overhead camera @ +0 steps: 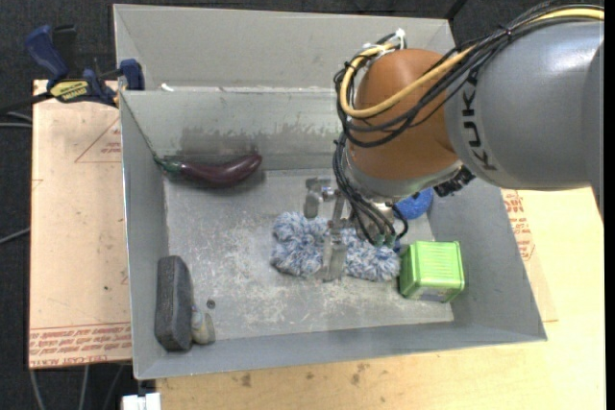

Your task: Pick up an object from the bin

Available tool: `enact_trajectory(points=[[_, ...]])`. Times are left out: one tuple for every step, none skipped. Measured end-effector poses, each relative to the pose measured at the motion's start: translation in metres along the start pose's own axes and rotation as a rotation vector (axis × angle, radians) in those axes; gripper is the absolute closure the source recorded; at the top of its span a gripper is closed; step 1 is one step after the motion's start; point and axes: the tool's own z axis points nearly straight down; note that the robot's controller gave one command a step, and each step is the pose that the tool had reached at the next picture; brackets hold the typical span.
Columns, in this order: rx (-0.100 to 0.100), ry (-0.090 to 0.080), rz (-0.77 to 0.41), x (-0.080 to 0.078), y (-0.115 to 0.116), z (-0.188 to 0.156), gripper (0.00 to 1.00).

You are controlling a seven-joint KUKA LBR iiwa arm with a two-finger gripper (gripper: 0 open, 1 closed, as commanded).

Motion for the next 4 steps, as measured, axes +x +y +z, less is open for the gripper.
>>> enact_trajectory(points=[[-0.001,-0.007,0.002,-0.001,0.0,-0.005,0.0],[0.0,-0.008,-0.18,-0.007,-0.012,0.066,1.0],[0.0,-0.007,-0.179,-0.007,-0.012,0.066,1.0],[0.0,-0.014,-0.114,-0.001,-0.024,-0.1,1.0]])
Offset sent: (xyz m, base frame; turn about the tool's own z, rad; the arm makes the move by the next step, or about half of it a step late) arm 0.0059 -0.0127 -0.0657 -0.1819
